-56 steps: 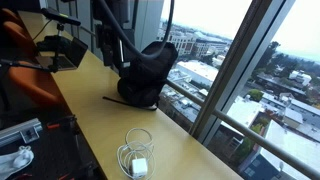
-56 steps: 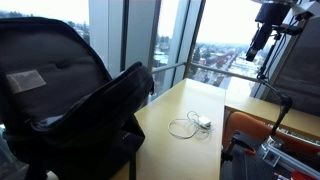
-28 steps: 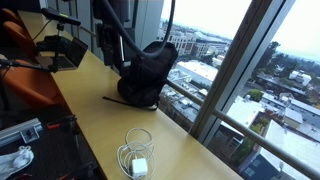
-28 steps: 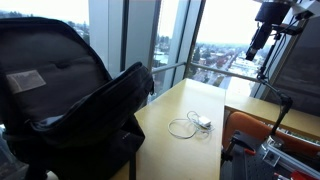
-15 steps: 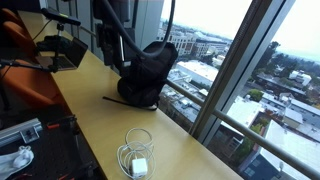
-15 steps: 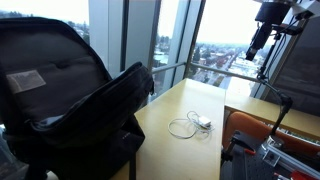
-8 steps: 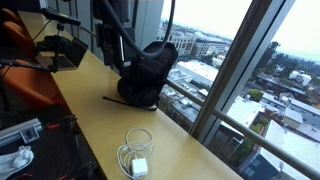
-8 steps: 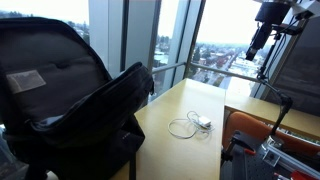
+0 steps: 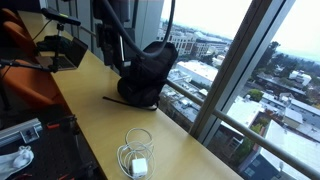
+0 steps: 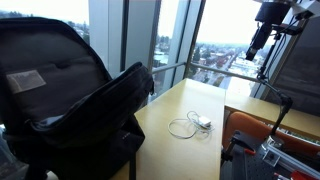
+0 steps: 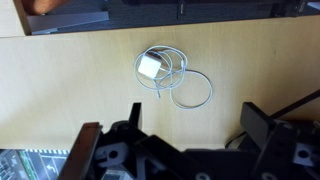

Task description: Put the charging cable inside the bag then put the back flat on the table

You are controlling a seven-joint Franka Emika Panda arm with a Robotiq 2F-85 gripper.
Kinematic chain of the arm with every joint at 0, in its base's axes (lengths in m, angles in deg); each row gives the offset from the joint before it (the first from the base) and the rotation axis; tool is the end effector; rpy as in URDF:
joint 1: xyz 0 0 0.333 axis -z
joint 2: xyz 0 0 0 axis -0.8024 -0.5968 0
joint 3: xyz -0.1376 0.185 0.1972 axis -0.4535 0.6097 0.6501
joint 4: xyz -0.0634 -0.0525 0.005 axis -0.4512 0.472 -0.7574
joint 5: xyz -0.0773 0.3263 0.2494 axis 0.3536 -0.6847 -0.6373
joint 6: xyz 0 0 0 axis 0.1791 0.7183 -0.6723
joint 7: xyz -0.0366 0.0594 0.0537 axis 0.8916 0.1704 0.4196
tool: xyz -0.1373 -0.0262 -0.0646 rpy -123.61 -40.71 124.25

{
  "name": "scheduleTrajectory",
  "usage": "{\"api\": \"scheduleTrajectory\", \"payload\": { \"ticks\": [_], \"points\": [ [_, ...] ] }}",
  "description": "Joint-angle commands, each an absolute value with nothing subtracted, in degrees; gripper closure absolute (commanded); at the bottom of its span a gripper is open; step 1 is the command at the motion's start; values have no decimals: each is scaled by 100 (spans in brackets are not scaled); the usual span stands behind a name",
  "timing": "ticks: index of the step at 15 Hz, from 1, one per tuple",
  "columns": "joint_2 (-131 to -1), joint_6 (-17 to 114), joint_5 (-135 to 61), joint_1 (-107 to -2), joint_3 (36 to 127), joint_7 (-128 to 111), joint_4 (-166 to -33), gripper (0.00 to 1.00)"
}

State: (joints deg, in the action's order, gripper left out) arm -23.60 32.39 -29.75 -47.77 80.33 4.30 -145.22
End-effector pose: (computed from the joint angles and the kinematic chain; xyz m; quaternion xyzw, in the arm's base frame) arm 0.4468 -0.1001 0.4203 0.9965 0.0182 0.0443 0.0685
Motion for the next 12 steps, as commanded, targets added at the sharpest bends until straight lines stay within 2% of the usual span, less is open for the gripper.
{"api": "scheduleTrajectory", "payload": {
  "ticks": [1, 7, 12],
  "points": [
    [-2361, 3222, -2967, -4799, 8015, 423, -14510, 0],
    [-2472, 3477, -2928, -4964, 8073, 679, -14581, 0],
    [-3122, 4455, -2912, -4962, 7956, 977, -14310, 0]
  ]
}}
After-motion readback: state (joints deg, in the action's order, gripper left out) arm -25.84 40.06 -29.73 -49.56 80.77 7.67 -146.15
